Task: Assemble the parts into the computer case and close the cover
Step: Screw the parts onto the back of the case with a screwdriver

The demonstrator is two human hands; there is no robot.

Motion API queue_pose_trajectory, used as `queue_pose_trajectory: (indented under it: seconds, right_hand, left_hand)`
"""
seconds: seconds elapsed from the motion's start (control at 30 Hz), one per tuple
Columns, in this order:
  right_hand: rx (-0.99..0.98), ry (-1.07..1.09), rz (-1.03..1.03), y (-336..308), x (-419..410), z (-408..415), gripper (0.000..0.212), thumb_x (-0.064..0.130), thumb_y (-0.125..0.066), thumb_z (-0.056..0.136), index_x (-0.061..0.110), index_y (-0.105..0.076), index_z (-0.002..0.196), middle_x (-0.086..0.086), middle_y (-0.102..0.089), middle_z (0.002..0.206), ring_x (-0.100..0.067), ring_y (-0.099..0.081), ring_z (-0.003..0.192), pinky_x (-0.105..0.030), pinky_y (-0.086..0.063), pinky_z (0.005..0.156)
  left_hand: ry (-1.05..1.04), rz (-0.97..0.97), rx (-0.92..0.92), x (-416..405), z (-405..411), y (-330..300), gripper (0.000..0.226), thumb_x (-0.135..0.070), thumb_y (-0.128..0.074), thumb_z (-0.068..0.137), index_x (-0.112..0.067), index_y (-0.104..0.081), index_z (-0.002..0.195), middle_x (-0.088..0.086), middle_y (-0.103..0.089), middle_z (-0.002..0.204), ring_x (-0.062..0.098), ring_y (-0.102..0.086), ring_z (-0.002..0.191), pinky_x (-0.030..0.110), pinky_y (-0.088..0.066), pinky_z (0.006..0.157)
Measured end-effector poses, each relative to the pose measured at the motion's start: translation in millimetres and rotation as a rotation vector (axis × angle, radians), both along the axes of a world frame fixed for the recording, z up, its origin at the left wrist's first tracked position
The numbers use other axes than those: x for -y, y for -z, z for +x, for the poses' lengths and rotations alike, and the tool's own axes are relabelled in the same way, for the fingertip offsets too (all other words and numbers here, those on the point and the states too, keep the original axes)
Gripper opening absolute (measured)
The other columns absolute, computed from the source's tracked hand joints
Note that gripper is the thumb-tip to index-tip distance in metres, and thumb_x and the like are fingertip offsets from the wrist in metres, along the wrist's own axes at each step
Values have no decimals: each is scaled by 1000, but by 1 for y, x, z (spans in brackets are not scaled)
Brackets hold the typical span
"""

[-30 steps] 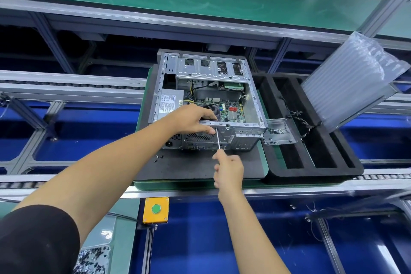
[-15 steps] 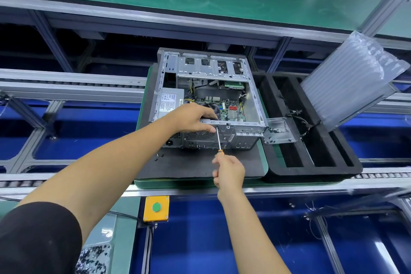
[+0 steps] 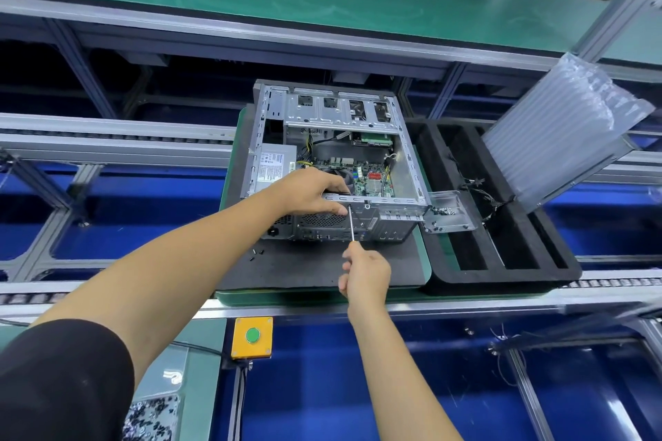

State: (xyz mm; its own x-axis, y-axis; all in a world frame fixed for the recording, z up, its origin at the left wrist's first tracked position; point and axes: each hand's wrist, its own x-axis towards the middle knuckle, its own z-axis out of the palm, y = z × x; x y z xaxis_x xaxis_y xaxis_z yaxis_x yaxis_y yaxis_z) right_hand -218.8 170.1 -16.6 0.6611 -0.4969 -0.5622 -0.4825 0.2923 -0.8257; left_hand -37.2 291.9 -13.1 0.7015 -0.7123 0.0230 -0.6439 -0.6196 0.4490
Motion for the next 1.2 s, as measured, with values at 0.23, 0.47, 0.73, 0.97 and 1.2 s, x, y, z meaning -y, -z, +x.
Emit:
queue_pose_trajectory:
  seconds: [0.23,0.47,0.73,0.97,1.2]
  right_hand:
    - [15,-21,-224,5,-1,-4,13,13,-59,93,7,-50,85,-6,-69,59,-20,-67,46,-26,-41,44]
    - [-96,11,419,-2,10,0,7,11,-62,90,10,-60,83,-7,-72,68,-12,-51,39,-17,-32,35]
    - [3,3,-298,9,1,-9,21,6,-64,80,12,-44,83,-4,-64,62,-12,-57,43,-27,-40,46]
    - [-66,17,-537,9,0,-13,20,28,-64,93,21,-58,75,15,-68,59,-7,-70,59,-33,-49,64]
    - [-104,22,403,-1,-1,0,23,23,-58,92,11,-56,72,-4,-65,61,-11,-37,36,-18,-21,34]
  left_hand:
    - [5,5,-1,1,0,-2,58,-65,-68,84,-30,-63,130,-6,-68,130,16,-63,117,30,-48,88]
    - [4,2,-7,0,0,-1,58,-66,-68,84,-31,-63,129,-9,-68,130,14,-63,117,31,-49,91]
    - [7,0,2,0,2,-1,56,-66,-67,84,-31,-64,127,-10,-71,120,12,-64,106,30,-49,83]
    - [9,-12,-7,0,1,2,56,-67,-67,83,-31,-65,126,-11,-70,124,8,-63,98,25,-42,76]
    - [7,-25,6,0,-1,-1,57,-67,-67,84,-29,-65,126,-10,-71,121,13,-65,108,25,-43,80]
